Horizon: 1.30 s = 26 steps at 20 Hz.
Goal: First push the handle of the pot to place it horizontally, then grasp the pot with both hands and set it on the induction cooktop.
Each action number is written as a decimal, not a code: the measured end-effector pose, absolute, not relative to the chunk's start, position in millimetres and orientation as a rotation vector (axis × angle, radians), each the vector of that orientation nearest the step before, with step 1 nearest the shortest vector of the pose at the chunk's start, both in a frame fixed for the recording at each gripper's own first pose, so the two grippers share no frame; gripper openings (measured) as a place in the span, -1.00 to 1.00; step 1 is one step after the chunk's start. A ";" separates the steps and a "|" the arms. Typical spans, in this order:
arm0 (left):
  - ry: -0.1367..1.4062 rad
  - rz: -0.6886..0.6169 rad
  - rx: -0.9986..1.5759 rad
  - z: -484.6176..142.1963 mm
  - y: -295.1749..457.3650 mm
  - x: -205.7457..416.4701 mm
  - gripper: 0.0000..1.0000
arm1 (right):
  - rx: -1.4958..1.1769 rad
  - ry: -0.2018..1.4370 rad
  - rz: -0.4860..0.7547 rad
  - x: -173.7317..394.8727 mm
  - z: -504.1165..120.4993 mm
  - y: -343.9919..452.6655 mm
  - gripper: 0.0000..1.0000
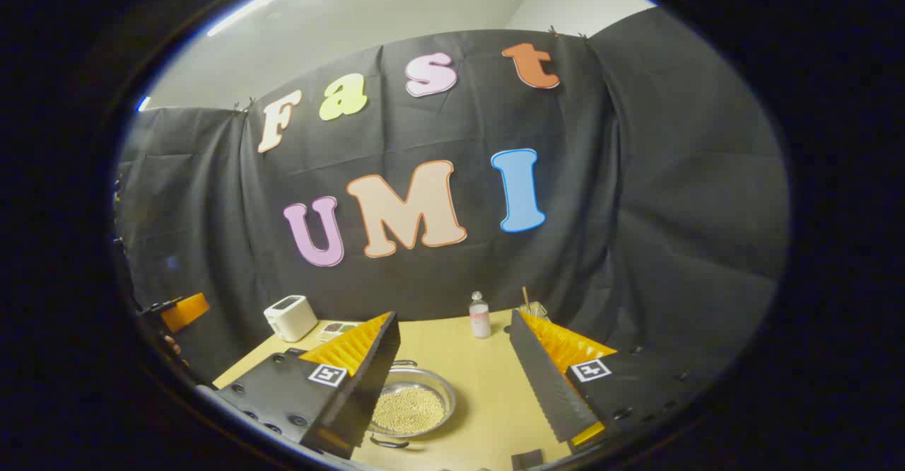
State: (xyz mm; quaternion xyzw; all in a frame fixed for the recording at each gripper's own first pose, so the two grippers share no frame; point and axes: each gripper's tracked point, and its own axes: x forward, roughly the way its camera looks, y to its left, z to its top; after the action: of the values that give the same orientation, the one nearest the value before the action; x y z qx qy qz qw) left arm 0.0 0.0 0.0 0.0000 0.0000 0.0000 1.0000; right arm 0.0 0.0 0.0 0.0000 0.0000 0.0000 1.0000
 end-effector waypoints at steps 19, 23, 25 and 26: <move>0.046 -0.118 0.091 -14.5 74.4 2.7 0.86 | -0.036 0.015 -0.109 -32.6 -35.5 96.4 0.24; 0.071 -0.180 0.108 -26.4 82.4 0.2 0.92 | -0.024 0.050 -0.146 -53.1 -54.0 123.6 -0.31; 0.071 -0.207 0.112 -28.5 83.8 -0.2 0.86 | 0.008 0.055 -0.163 -60.7 -59.3 130.8 -0.95; 0.071 -0.218 0.112 -29.9 86.9 -0.5 0.86 | 0.011 0.071 -0.173 -64.1 -69.7 130.9 -0.95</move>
State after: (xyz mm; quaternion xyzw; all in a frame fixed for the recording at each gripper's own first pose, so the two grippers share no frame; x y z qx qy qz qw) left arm -0.5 86.9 -29.9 0.0559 0.0356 -0.1089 0.9918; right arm -64.1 130.9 -69.7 0.0054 0.0352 -0.0864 0.9956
